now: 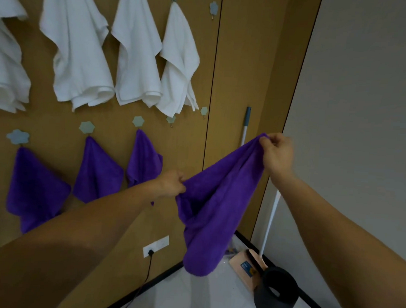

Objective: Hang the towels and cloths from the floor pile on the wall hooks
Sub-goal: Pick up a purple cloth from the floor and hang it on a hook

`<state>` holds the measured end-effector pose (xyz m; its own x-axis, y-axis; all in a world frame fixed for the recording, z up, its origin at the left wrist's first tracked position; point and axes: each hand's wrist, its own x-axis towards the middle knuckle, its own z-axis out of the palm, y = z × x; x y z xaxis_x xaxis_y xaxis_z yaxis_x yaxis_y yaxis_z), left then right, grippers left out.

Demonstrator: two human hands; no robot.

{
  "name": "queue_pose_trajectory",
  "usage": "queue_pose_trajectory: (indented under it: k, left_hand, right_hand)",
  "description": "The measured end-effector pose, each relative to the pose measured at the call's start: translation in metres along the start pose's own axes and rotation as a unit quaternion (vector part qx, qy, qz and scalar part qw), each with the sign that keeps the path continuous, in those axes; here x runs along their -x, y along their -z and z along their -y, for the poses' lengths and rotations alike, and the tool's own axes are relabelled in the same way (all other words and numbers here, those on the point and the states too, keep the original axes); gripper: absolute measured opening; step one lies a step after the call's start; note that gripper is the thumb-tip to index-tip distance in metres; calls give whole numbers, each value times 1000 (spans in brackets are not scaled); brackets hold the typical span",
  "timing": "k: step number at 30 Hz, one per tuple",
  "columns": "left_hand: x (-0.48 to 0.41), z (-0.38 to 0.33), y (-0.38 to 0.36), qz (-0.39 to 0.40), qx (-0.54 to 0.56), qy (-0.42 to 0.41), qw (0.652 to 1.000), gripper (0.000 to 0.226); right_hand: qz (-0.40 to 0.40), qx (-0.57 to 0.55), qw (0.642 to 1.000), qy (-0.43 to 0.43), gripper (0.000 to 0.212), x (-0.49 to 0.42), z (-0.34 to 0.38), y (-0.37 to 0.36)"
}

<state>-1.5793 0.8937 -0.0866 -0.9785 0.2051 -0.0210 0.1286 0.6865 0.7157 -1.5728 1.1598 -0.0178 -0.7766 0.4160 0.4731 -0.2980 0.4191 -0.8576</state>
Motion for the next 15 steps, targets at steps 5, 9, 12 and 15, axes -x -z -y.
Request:
queue_pose_trajectory:
  k: [5, 9, 12, 15]
  left_hand:
    - [-7, 19, 17, -98, -140, 9, 985, 8]
    - [-10, 26, 19, -151, -163, 50, 974, 14]
    - [-10, 38, 18, -137, -171, 84, 972, 15]
    - [-10, 47, 14, -70, -114, 41, 990, 18]
  right_hand:
    - [5, -45, 999, 8, 13, 4, -8, 0]
    - [-35, -84, 996, 21, 14, 4, -4, -2]
    - [-66, -80, 994, 17, 10, -5, -4, 5]
    - [-96, -55, 994, -10, 9, -16, -12, 14]
